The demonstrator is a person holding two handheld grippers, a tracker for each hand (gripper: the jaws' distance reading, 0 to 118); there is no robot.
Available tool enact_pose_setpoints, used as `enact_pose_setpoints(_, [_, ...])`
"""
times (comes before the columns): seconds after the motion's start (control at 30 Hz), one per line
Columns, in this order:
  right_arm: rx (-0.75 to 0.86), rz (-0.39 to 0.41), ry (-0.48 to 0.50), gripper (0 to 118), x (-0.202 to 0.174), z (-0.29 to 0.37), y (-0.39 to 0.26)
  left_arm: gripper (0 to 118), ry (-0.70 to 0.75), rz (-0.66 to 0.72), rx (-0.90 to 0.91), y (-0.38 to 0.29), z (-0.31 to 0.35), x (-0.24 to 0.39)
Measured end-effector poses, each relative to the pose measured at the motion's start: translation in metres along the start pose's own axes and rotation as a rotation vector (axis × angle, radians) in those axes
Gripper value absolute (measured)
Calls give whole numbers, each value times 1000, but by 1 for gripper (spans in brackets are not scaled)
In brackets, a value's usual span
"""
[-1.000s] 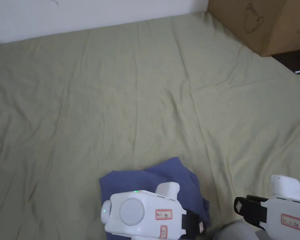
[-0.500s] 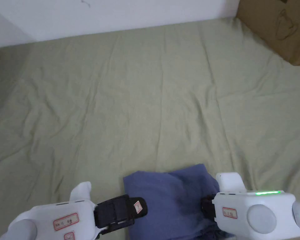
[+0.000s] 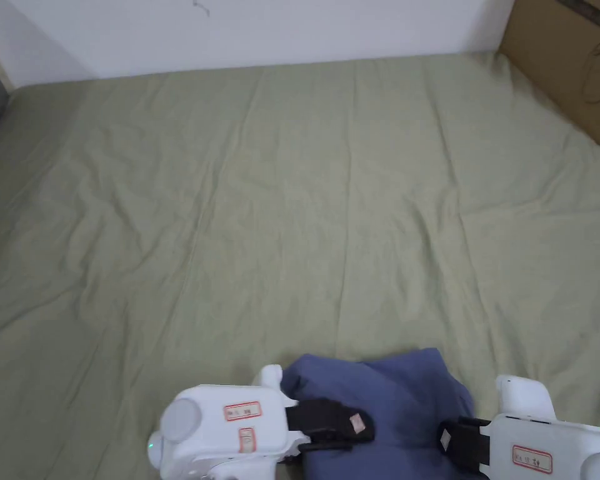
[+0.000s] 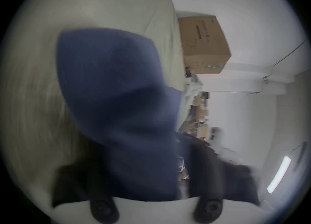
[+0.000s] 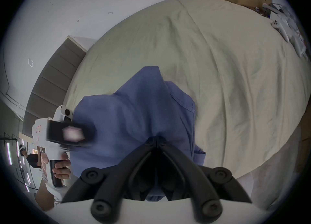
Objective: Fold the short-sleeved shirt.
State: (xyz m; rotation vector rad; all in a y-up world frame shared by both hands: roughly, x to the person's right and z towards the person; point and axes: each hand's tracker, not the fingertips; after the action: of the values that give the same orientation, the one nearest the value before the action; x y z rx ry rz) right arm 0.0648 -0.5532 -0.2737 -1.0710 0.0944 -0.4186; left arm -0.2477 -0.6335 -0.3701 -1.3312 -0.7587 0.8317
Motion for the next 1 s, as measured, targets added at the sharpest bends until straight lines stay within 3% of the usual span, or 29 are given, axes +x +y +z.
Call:
enact_pose_setpoints(0.13, [52,56,-32,1,-22,27,7,25,-61,-4,-12,1,34,-1])
enact_pose_setpoints(0.2, [97,62,-7,1,-32,43,12,25,33,-143,21,8,76,0])
enact_pose_setpoints(0.37, [139,106,-6,1,-67,51,21,25,375,-184,135,46,226,-46])
enact_pose_setpoints(0.47, [109,135,17,1,-87,37,21,25,593,-112,168,71,317,-83])
enact_pose_setpoints(0.53, [78,157,14,1,-105,27,18,25,719,-85,176,81,366,-101])
enact_pose_setpoints(0.63, [29,190,3,1,-125,9,11,26,1022,-81,124,93,407,-119])
enact_pose_setpoints(0.67, [14,205,7,1,-122,2,10,30,1070,-60,122,96,417,-129])
enact_pose_setpoints(0.7, [3,212,8,1,-124,-1,9,45,1070,-38,139,97,425,-135])
enact_pose_setpoints(0.73, [-5,217,8,1,-127,-5,8,64,1046,-36,144,99,429,-141])
enact_pose_setpoints(0.77, [-13,218,5,1,-129,-8,7,93,1044,-35,142,99,428,-145])
enact_pose_setpoints(0.87, [-32,219,2,1,-122,-13,8,108,1233,-64,136,97,424,-148])
enact_pose_setpoints(0.9, [-31,219,1,1,-122,-12,9,114,1225,-76,163,94,425,-145])
enact_pose_setpoints(1.0, [-22,207,1,1,-112,-9,11,111,1147,-46,271,80,430,-126])
